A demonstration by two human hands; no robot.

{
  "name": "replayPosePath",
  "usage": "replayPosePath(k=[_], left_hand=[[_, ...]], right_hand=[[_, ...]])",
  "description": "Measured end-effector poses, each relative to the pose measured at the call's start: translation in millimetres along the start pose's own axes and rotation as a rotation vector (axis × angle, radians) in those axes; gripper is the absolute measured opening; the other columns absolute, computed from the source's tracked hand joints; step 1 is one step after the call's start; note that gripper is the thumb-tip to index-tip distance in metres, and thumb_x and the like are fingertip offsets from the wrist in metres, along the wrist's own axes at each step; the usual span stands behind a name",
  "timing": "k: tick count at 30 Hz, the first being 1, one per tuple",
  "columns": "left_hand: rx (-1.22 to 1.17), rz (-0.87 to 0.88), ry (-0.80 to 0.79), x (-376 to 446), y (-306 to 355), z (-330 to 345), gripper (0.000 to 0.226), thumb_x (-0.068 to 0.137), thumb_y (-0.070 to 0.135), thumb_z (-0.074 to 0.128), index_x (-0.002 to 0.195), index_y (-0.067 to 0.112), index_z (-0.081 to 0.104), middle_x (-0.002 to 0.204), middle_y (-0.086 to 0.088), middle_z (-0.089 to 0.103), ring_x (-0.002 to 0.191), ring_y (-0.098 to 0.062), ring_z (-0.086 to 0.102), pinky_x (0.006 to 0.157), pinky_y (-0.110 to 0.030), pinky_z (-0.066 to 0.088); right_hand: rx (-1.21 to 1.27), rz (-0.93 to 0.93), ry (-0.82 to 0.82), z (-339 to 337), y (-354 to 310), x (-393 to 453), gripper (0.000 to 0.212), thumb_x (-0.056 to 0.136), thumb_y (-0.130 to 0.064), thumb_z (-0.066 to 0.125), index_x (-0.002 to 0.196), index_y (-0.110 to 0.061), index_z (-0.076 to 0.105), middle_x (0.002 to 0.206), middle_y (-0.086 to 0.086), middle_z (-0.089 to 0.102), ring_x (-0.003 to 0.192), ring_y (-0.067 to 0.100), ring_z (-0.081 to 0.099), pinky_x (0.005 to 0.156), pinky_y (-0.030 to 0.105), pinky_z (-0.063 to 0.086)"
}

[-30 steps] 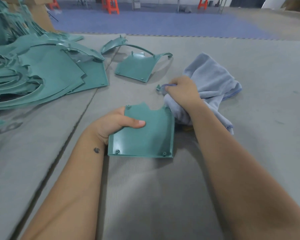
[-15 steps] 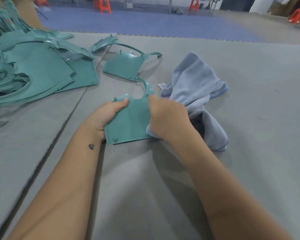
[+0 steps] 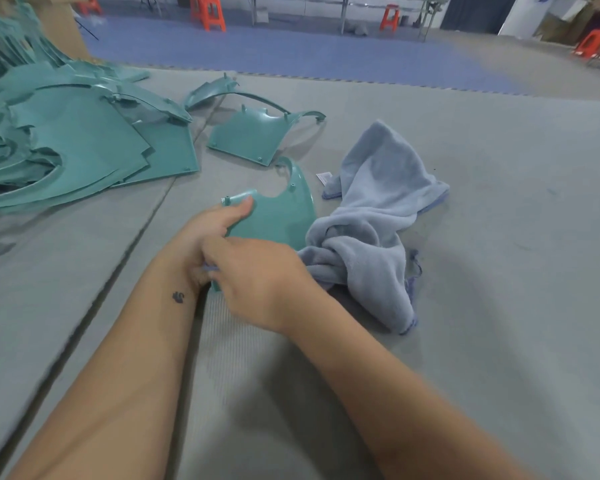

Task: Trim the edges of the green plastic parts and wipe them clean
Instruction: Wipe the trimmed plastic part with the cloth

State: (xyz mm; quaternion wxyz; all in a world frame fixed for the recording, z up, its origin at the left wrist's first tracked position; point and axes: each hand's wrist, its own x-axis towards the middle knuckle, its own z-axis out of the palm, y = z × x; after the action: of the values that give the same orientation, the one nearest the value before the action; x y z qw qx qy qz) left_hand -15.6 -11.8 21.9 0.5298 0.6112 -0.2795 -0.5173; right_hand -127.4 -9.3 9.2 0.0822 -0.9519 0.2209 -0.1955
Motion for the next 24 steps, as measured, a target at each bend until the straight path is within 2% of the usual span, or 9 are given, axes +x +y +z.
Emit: replayPosePath(k=[4,6,8,12,14,15,18,21,24], left_hand=[[-0.066,0.024,-0.016,0.1,-4.5,1.0,0.041,0.098,0.023,0.052,0.130,-0.003,0.052,0.116,-0.021,0.060,0.100,-0.032,0.059,0.099,-0.052,0.046],[-0.128,0.016,-0.051,-0.3,-6.1,1.2,0.026,0.099,0.018,0.048,0.112,0.002,0.063,0.099,-0.012,0.072,0.084,-0.026,0.070,0.075,-0.038,0.059],[-0.167,0.011,-0.093,-0.9,-7.9,1.1,0.022,0.100,0.016,0.046,0.101,0.007,0.066,0.086,-0.008,0.076,0.074,-0.019,0.073,0.058,-0.029,0.058],[-0.169,0.022,-0.067,-7.2,-4.9,1.0,0.019,0.098,0.018,0.051,0.097,0.008,0.067,0.079,-0.006,0.075,0.066,-0.018,0.072,0.050,-0.026,0.055],[-0.204,0.033,-0.050,-10.5,-0.2,-3.0,0.019,0.095,0.020,0.055,0.089,0.010,0.070,0.078,-0.007,0.075,0.063,-0.020,0.072,0.047,-0.028,0.054],[-0.242,0.051,-0.049,-11.2,2.1,-5.0,0.022,0.094,0.021,0.056,0.084,0.011,0.073,0.080,-0.008,0.075,0.065,-0.021,0.073,0.048,-0.029,0.055],[-0.366,0.135,-0.018,-13.6,8.1,-7.2,0.034,0.093,0.021,0.057,0.068,0.014,0.079,0.081,-0.005,0.076,0.068,-0.021,0.073,0.048,-0.032,0.056],[-0.474,0.152,0.034,-13.6,10.1,-6.3,0.025,0.096,0.021,0.053,0.083,0.012,0.073,0.078,-0.004,0.076,0.065,-0.020,0.073,0.046,-0.031,0.055],[-0.499,0.139,0.042,-13.7,9.4,-10.2,0.022,0.097,0.022,0.051,0.089,0.011,0.069,0.079,-0.004,0.076,0.066,-0.020,0.073,0.047,-0.031,0.055]], right_hand=[[-0.040,0.212,0.117,-2.7,22.9,-1.4,0.025,0.094,-0.010,0.046,0.117,-0.015,0.043,0.103,0.006,0.057,0.091,0.030,0.058,0.062,0.037,0.034],[-0.102,0.366,0.194,-12.1,43.2,-2.2,0.014,0.093,-0.008,0.044,0.101,-0.018,0.040,0.099,0.008,0.058,0.088,0.032,0.059,0.062,0.037,0.033],[-0.105,0.482,0.237,-18.6,59.0,-5.2,0.017,0.093,-0.008,0.045,0.091,-0.020,0.033,0.091,0.008,0.058,0.084,0.033,0.058,0.062,0.040,0.035],[-0.010,0.589,0.426,-26.3,73.0,-16.8,0.011,0.094,-0.014,0.046,0.087,-0.016,0.038,0.076,0.000,0.052,0.073,0.028,0.053,0.064,0.043,0.040],[-0.055,0.627,0.523,-29.2,77.2,-22.8,0.001,0.093,-0.015,0.047,0.094,-0.014,0.047,0.082,0.003,0.058,0.072,0.024,0.052,0.061,0.041,0.038],[-0.152,0.640,0.562,-30.0,78.8,-24.6,0.008,0.092,-0.013,0.049,0.099,-0.012,0.052,0.089,0.005,0.059,0.076,0.025,0.053,0.063,0.040,0.039],[-0.343,0.543,0.664,-31.1,75.9,-28.3,0.029,0.080,-0.003,0.060,0.108,-0.008,0.065,0.106,0.013,0.060,0.089,0.032,0.054,0.076,0.038,0.042],[-0.175,0.337,0.540,-28.0,62.8,-25.6,0.051,0.073,0.002,0.056,0.123,-0.008,0.060,0.123,0.012,0.056,0.104,0.031,0.051,0.090,0.040,0.042],[-0.097,0.244,0.502,-26.9,57.6,-23.3,0.053,0.077,-0.005,0.062,0.129,-0.008,0.055,0.126,0.007,0.057,0.106,0.026,0.052,0.089,0.040,0.045]])
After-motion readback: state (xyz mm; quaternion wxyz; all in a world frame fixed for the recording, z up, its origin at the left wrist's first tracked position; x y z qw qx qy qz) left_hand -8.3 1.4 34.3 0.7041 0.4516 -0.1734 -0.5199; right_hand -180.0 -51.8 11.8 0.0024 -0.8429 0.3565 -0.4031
